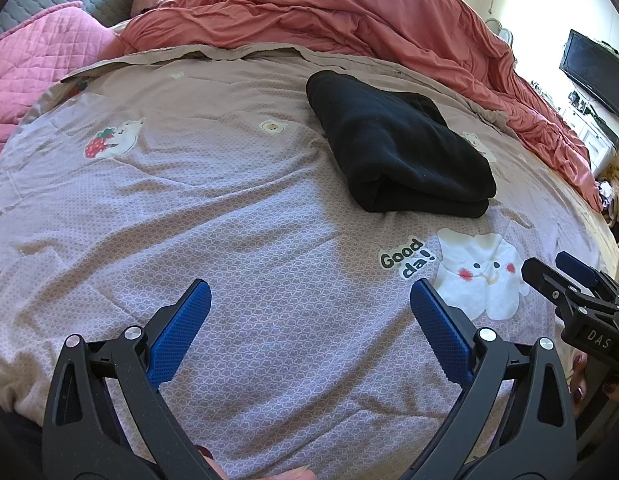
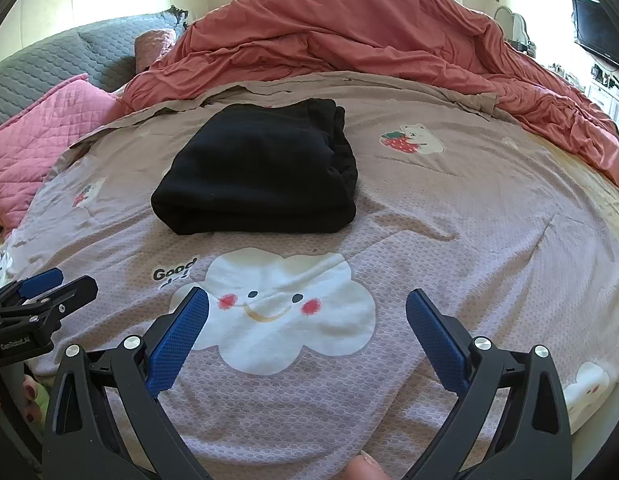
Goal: Fold small clothes
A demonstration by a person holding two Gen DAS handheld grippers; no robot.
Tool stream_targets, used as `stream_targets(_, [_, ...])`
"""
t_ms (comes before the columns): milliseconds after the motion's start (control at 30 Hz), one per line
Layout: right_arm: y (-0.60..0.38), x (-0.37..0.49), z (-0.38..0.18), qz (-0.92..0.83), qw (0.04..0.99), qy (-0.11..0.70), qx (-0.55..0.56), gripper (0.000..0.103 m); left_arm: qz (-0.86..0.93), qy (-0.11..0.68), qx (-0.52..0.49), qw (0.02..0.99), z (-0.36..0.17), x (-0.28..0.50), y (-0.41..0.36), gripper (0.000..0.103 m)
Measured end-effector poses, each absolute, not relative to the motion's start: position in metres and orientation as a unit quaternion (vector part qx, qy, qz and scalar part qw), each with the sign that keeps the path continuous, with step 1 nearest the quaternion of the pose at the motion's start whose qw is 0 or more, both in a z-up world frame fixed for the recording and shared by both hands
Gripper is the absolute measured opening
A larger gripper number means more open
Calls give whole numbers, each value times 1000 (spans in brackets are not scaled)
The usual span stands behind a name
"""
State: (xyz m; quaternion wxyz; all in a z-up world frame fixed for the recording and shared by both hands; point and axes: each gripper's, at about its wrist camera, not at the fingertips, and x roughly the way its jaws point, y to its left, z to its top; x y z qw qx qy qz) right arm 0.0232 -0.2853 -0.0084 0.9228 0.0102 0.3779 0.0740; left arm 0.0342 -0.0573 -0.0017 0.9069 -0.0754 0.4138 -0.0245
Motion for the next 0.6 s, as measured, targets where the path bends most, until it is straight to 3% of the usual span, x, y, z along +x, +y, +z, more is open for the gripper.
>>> stream_targets(600, [-293,23,-11,58,922,383,16,98,-34,412,-78,907,0,33,-58,94])
